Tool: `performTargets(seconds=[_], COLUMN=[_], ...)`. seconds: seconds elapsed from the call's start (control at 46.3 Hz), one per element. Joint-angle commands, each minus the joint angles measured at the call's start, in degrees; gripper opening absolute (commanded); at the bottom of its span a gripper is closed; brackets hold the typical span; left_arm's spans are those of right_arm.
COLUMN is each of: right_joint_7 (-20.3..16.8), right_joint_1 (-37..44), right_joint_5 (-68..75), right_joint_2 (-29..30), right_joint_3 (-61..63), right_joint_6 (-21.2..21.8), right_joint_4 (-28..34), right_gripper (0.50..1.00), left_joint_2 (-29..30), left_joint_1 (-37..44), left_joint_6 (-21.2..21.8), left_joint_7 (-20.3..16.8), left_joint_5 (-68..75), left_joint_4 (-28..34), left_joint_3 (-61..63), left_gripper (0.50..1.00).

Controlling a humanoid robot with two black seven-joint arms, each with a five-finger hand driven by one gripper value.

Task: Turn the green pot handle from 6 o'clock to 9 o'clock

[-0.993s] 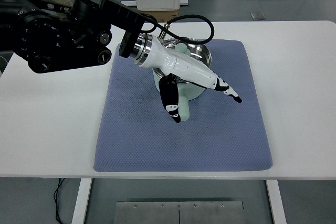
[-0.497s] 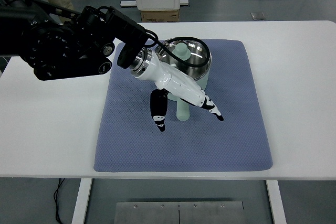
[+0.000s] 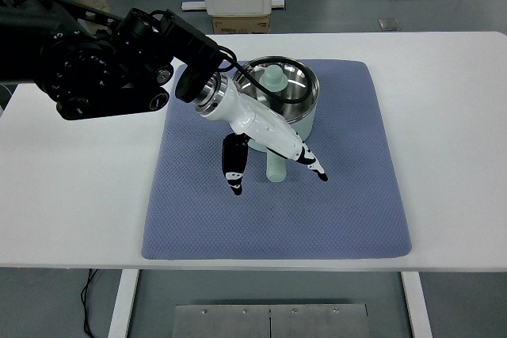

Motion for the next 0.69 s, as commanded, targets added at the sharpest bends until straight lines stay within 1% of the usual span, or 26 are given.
performTargets(seconds=[0.0,0.669], right_joint_7=[0.05,0.05], right_joint_1=[0.00,0.00], right_joint_5=[0.01,-0.08], right_joint_2=[0.00,0.00], right_joint_3=[0.00,0.00], right_joint_6=[0.00,0.00], right_joint_4=[0.00,0.00], right_gripper=[1.000,1.000], left_joint_2=[-0.30,-2.40], left_joint_1=[0.01,0.80], left_joint_6=[0.26,0.08], left_joint_7=[-0.01,-0.01], left_joint_5=[0.09,5.18], left_joint_4=[0.02,0.28], left_joint_3=[0.80,0.89], left_gripper=[1.000,1.000])
